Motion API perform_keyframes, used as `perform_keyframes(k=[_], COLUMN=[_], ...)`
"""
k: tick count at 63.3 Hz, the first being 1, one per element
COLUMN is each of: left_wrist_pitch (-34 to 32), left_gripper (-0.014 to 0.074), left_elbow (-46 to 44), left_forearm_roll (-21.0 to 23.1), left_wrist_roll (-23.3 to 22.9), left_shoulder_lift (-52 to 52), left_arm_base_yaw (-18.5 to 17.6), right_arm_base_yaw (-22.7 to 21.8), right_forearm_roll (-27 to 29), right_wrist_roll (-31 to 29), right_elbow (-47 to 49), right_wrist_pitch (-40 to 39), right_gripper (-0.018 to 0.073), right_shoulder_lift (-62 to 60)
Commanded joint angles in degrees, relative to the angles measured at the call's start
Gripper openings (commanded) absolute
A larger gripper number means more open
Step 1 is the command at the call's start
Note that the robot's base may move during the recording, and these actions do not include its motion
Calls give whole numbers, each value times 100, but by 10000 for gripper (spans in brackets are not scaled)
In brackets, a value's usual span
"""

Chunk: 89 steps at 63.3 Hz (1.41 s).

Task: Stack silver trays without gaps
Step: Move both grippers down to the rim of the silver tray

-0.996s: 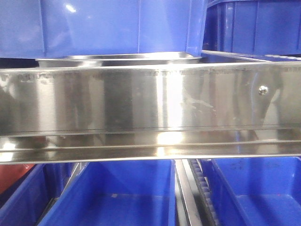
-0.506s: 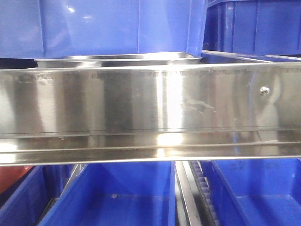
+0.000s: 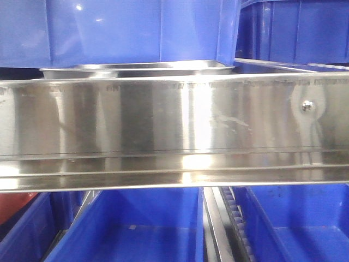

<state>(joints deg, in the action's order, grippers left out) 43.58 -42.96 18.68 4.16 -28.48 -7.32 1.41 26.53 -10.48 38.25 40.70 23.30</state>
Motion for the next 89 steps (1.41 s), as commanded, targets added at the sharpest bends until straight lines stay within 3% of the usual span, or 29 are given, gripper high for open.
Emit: perform_keyframes(k=[1, 8, 15, 21, 27, 40, 45, 49, 54, 58, 65, 72, 89], left_wrist_pitch=[-3, -68, -229, -426, -415, -711, -738, -717, -787, -1096, -1585, -1630, -677], left_gripper=[-9, -9, -9, -9, -9, -9, -9, -9, -9, -9, -9, -9, -9], left_elbow=[-28, -131, -485, -736, -919, -1066, -1066, -1071, -1085, -1085, -1085, -1152, -2044], left_forearm_roll=[-41, 265, 605, 339, -33, -33, -108, -108, -121, -201, -289, -289, -302], left_wrist_roll=[-72, 342, 382, 315, -111, -123, -123, -123, -123, -123, -123, -134, -134], left_shoulder_lift=[-346, -764, -914, -1009, -1221, -1726, -1914, -2065, -2160, -2197, -2288, -2655, -4096], left_arm_base_yaw=[-40, -224, -521, -614, -600, -674, -674, -674, -674, -674, -661, -661, -661], right_arm_base_yaw=[243, 689, 1063, 1275, 1461, 2351, 2594, 2728, 2813, 2833, 2833, 2833, 2833], right_forearm_roll=[-2, -2, -28, -95, 38, 50, -49, -322, -1087, -1813, -2477, -2848, -3113], right_wrist_roll=[-177, -260, -260, -260, -249, -249, 98, 564, 1398, 2044, 2863, 3245, 3242], right_elbow=[234, 529, 778, 847, 1022, 1575, 1851, 2099, 2471, 2731, 3132, 3492, 4151], right_wrist_pitch=[259, 276, 32, -382, -501, -779, -916, -996, -948, -812, -369, 97, 644], right_gripper=[-80, -80, -80, -80, -80, -81, -78, -71, -57, -57, -57, -57, -57], right_shoulder_lift=[422, 1074, 1589, 1992, 2495, 3640, 4007, 4300, 4678, 4907, 5292, 5656, 6451])
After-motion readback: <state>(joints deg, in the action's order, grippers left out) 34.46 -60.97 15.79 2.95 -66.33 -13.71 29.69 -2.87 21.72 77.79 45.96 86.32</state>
